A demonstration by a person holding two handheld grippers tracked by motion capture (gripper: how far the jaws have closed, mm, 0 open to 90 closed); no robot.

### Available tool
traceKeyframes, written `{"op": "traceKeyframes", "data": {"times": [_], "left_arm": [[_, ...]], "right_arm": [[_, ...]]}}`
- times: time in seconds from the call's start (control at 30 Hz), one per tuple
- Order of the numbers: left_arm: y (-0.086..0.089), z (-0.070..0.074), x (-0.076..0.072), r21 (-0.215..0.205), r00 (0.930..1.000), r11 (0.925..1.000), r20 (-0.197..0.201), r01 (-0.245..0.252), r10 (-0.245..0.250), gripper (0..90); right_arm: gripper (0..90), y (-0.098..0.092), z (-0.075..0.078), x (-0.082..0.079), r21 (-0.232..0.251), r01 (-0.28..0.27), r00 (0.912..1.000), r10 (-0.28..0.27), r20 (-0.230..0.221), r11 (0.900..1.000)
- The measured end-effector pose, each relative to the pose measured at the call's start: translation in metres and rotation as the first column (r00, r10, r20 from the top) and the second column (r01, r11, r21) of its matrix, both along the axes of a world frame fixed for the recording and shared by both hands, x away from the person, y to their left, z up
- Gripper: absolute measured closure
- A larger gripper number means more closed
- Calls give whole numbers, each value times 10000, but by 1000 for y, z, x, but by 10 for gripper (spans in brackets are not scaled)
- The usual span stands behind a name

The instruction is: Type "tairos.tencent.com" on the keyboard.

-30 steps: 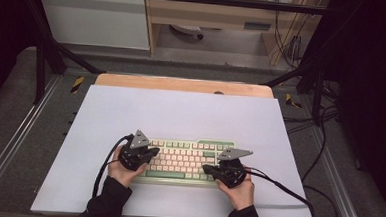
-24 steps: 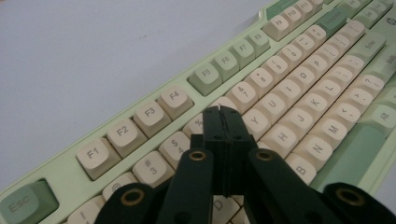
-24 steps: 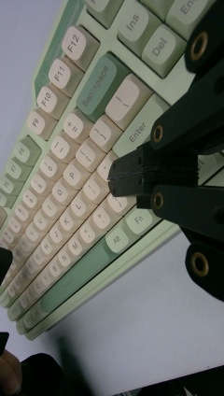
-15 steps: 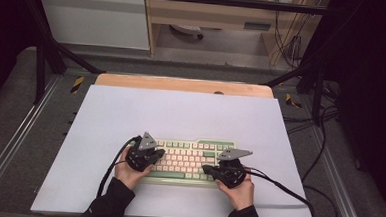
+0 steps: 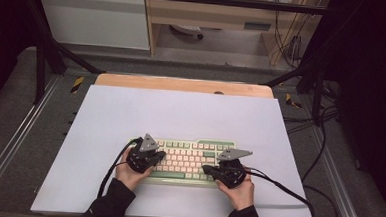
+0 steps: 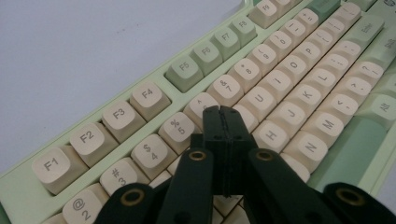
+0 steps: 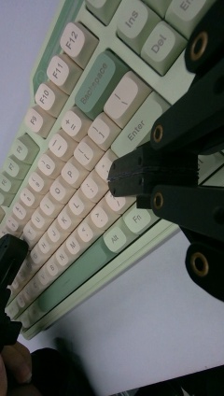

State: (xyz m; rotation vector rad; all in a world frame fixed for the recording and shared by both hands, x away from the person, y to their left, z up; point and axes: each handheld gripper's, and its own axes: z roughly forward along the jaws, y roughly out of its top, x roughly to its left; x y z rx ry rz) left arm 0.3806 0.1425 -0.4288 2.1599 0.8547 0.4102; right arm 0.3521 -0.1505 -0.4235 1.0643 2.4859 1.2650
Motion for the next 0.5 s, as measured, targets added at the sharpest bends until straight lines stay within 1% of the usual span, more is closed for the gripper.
{"op": "traceKeyframes", "data": {"times": [0.23,0.5], "left_arm": [[4,5,-5,-210,9999,9997,15,144,-144,899],[13,11,-12,-350,9999,9993,38,119,-118,900]], "right_arm": [[900,-1,0,0,-53,-39,10000,39,18,10000],[900,-1,2,-1,17,-23,10000,23,38,10000]]}}
